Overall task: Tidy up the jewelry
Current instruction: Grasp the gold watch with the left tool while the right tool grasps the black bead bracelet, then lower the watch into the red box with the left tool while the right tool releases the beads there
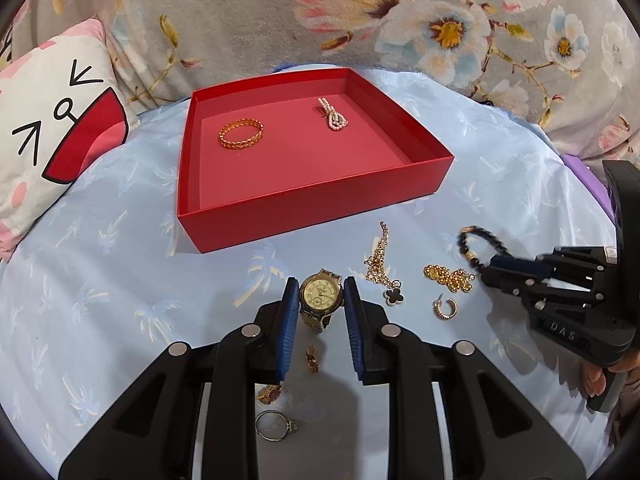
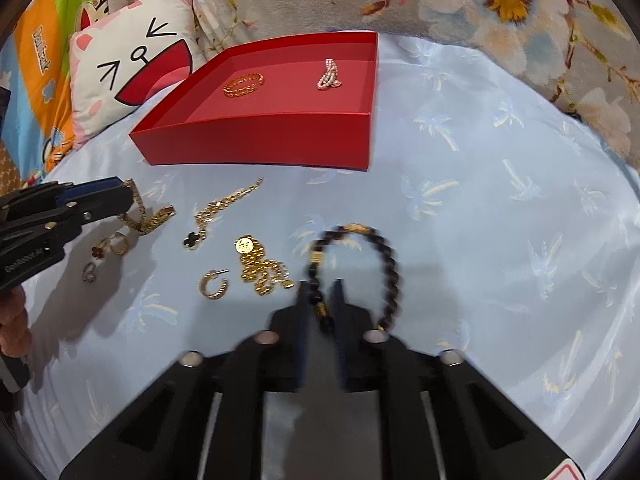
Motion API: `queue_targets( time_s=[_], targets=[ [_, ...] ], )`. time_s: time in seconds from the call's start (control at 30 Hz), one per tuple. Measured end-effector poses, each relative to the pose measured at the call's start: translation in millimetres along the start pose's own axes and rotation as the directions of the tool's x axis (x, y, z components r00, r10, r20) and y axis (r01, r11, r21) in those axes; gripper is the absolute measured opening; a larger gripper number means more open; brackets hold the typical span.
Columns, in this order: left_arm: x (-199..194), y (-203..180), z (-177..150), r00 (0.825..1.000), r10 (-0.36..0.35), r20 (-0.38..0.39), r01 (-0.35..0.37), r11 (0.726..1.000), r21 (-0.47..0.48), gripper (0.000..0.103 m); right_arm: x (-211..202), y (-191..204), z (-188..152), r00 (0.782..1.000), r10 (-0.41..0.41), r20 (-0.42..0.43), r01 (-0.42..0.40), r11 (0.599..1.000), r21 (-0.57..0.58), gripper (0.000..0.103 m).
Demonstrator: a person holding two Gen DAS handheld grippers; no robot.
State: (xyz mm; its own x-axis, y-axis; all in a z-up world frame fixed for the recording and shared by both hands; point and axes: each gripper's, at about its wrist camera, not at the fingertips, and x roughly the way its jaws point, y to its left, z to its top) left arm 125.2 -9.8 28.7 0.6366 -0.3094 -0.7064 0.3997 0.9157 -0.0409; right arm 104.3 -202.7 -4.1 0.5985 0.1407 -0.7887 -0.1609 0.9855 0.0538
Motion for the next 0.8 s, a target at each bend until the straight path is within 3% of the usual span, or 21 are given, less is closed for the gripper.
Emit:
queue_targets(
  time_s=[0.27, 0.47, 0.6, 0.8],
  targets=[
    [-11.9, -2.7, 3.3, 0.999, -0.027, 0.02, 0.027, 1.0, 0.0, 0.022, -7.6, -5.0, -1.1, 1.0, 0.02, 0.012, -0.021, 0.999, 0.05, 0.007],
    [-31.0, -2.6, 15.2, 0.997, -0.062, 0.047, 0.062, 0.998, -0.015, 0.022, -43.4, -5.1, 13.8, 0.994, 0.063, 0.092, -0.07, 0.994, 0.08, 0.007],
    [-47.3, 0.0, 36.1, 0.994, -0.067, 0.083, 0.068, 0.998, -0.01, 0.022, -65.2, -5.3, 40.3, 0.984, 0.115, 0.136, -0.128, 0.987, 0.093, 0.007],
    [-64.8, 7.7, 88.3, 0.987, -0.033, 0.158, 0.032, 0.999, 0.007, 0.022, -87.4, 4.0, 99.3, 0.969, 0.091, 0.231, -0.108, 0.992, 0.061, 0.007]
  ],
)
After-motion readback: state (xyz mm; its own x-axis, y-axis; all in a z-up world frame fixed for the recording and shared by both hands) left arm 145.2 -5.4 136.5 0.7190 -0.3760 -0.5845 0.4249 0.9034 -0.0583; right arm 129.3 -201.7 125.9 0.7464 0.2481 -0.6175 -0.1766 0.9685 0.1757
